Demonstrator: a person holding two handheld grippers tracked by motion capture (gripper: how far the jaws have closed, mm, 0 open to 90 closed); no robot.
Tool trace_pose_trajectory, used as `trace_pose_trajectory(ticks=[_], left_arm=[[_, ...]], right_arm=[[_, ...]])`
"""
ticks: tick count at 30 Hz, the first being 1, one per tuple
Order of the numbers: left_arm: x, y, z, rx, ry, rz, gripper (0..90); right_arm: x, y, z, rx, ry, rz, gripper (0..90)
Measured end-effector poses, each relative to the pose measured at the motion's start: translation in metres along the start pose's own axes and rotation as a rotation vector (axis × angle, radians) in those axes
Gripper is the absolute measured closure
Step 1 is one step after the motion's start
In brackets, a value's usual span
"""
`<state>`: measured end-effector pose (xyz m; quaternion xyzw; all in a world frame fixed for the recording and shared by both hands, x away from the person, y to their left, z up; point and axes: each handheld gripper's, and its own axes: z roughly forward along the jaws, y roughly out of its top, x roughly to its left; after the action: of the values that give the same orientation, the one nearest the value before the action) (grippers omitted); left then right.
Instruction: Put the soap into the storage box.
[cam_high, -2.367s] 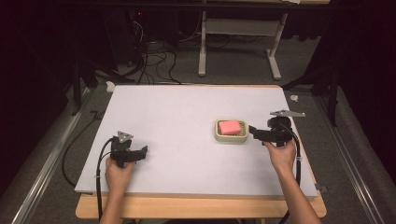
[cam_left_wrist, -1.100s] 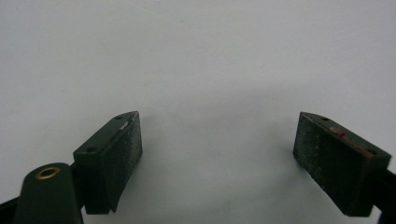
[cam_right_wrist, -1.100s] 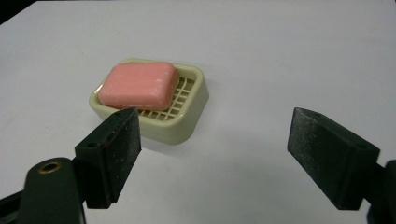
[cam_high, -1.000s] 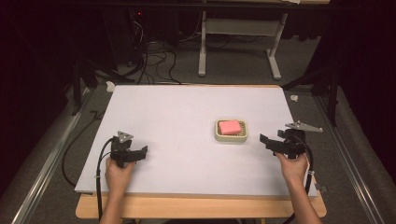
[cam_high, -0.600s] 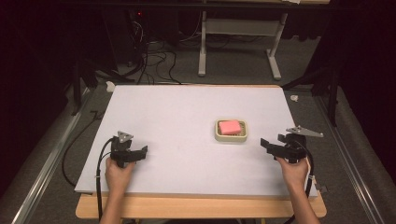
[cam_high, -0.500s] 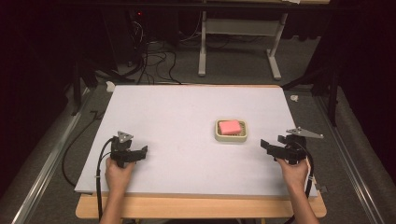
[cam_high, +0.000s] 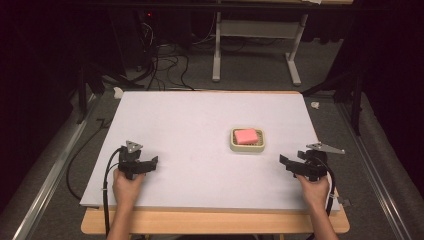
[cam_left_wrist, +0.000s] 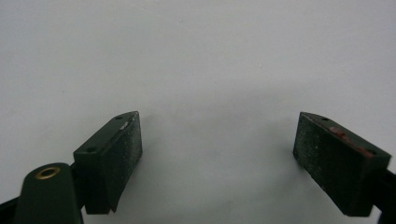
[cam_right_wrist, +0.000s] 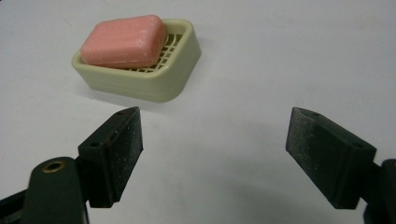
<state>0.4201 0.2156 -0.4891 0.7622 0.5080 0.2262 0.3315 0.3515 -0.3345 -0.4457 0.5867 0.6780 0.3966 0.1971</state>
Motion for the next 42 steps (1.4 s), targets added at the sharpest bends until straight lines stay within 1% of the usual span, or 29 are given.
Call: trace_pose_trajectory(ticks=[5,12,14,16,25,30,34,36,37,42], left_arm=[[0.000,0.000,0.000,-0.001,0.002,0.001,16.2],[0.000,0.000,0.000,-0.001,0.002,0.001,16.2],[0.000,0.000,0.000,-0.001,0.002,0.001,16.2],[0.000,0.000,0.000,-0.001,0.002,0.001,16.2],[0.000,0.000,0.000,0.000,0.002,0.001,16.2],[0.000,0.000,0.000,0.000,0.000,0.001,16.2],[0.000,0.000,0.000,-0.001,0.001,0.000,16.2],[0.000,0.000,0.000,-0.001,0.001,0.001,16.2],[0.000,0.000,0.000,0.000,0.001,0.000,16.2],[0.000,0.000,0.000,-0.001,0.002,0.001,16.2]], right_arm=[[0.000,-0.005,0.003,0.013,-0.007,0.007,19.5],[0.001,-0.010,0.009,0.037,-0.021,0.000,19.7],[0.000,-0.012,0.011,0.043,-0.028,-0.012,19.7],[0.001,-0.013,0.012,0.049,-0.034,-0.006,19.8],[0.001,-0.018,0.020,0.067,-0.073,-0.023,20.0],[0.002,-0.020,0.024,0.072,-0.083,-0.026,20.1],[0.005,-0.022,0.029,0.080,-0.103,-0.039,20.1],[0.005,-0.022,0.030,0.083,-0.105,-0.048,20.1],[0.007,-0.022,0.030,0.088,-0.116,-0.057,20.1],[0.009,-0.022,0.031,0.093,-0.136,-0.077,20.3]])
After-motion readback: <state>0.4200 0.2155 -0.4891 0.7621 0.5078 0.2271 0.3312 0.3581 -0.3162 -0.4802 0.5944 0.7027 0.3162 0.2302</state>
